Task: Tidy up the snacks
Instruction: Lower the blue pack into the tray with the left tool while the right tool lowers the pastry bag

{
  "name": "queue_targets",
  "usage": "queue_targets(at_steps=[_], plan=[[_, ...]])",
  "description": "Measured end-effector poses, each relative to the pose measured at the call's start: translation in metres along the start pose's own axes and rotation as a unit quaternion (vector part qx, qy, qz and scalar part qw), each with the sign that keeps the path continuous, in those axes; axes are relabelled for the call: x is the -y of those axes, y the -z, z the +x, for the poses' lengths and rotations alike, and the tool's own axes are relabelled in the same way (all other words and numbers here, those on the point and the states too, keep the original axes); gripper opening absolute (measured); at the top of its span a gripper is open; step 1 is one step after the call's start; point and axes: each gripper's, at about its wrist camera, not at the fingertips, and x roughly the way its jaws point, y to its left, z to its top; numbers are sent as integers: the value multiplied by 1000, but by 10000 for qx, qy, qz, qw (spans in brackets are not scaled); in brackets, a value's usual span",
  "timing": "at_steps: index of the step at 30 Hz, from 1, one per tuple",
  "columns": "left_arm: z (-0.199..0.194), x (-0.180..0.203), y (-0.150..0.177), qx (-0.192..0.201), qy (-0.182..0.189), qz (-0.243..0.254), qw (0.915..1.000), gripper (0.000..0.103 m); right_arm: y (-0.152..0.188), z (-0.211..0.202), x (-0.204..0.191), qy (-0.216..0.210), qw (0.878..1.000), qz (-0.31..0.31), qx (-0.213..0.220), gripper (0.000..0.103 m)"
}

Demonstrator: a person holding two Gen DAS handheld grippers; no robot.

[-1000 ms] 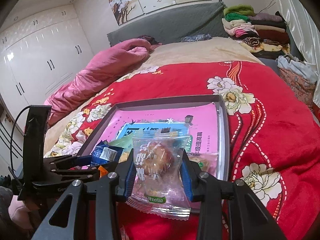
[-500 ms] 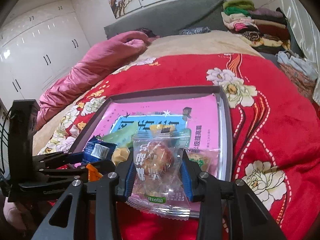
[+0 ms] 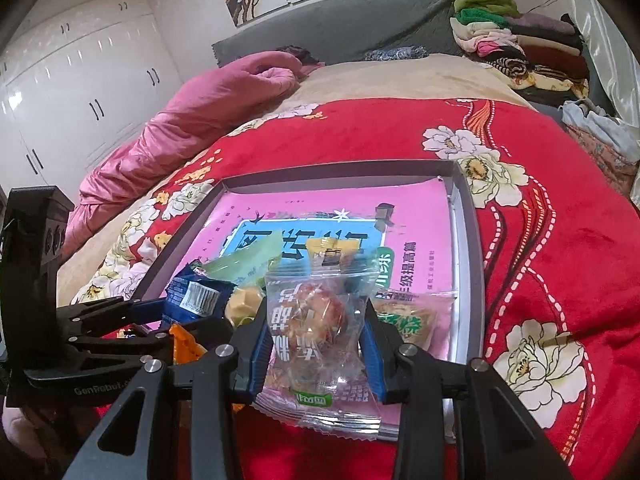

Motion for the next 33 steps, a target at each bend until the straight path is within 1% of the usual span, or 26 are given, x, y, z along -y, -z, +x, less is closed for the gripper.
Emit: queue_targets(at_steps=[5,8,33], plan=[[1,1,0,2,-1,17,10000,59,0,6,-6,-166,9998,-74,-84,40],[1,0,1,4,-4,21,10000,59,1,8,-9,-194,9997,-126,-115,40],[1,0,0,-24,57,73,10000,59,-2,16,-16,-110,9993,-290,-231,41]])
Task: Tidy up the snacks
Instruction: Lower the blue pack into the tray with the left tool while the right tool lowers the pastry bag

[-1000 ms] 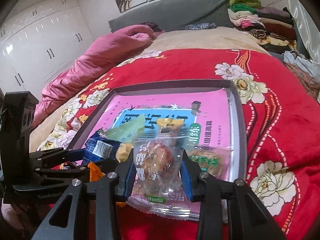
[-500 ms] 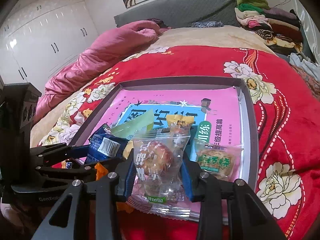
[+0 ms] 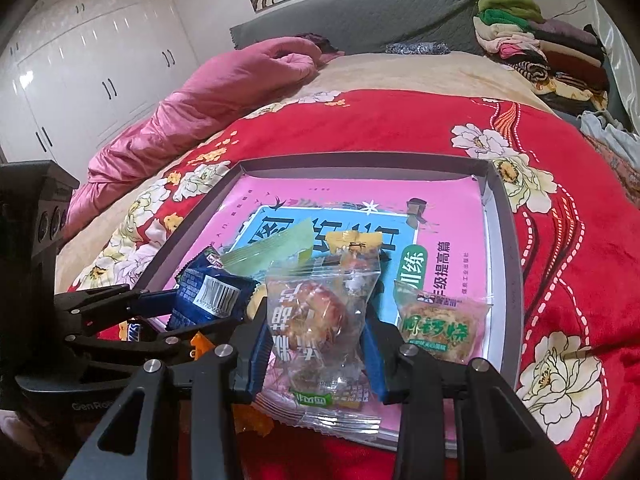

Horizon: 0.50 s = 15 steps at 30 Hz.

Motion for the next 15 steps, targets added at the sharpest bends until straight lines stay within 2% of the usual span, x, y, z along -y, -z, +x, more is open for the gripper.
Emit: queue_targets(at_steps=[15], plan=[[-1,0,0,9,-5,-37,10000,59,2,-5,1,42,10000,-87,12,45]])
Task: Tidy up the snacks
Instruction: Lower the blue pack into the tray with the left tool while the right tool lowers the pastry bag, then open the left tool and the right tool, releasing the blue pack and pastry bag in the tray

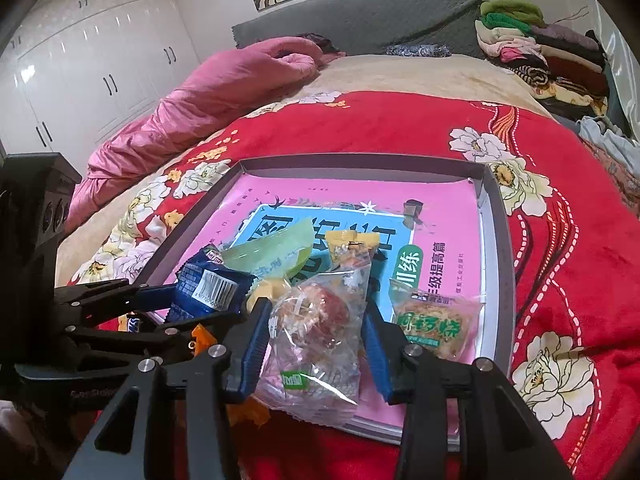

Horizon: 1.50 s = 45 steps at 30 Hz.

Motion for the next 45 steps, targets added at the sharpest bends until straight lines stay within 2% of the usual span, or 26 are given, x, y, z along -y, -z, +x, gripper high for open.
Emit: queue_targets(at_steps=[28,45], plan=[[-11,3,-2,72,60,59,9999,63,-1,-11,14,161,9995,227,132,47],[-28,6,-4,218,118,96,9996,74,-4,-20,29,221,9977,564,309,53]])
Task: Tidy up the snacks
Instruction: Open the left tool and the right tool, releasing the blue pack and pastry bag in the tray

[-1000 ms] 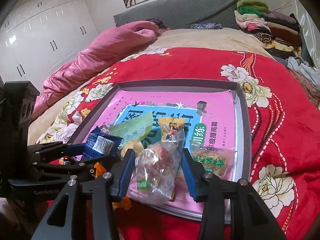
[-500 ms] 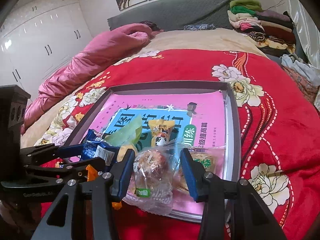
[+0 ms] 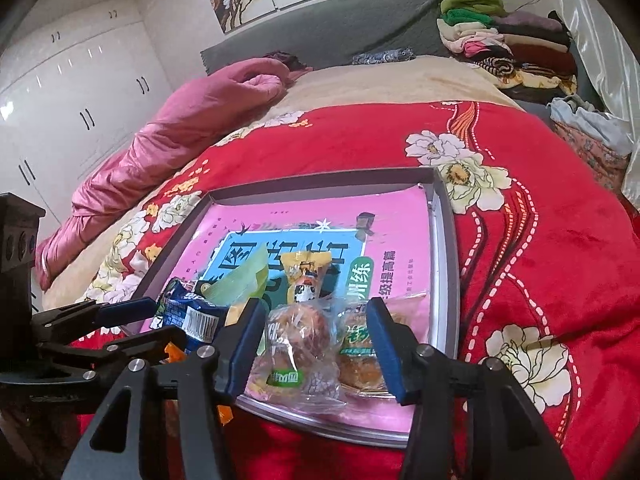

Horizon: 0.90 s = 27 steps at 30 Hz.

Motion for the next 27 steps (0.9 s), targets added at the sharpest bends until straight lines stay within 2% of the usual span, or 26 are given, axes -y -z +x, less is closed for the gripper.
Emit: queue_targets(at_steps=[13,23,27], plan=[[-35,-18,-5,331,-132,-44,9994,76,-4,-12,1,-174,9996,88,201,56],[-52,-40,4,309,-323,-217,9988,76,-7,-24,-6,-368,9987,2,358,61],[-57,-44,11,286,-418,-173,9986,77,-7,-31,-14,-502,9975,-127,491,67]])
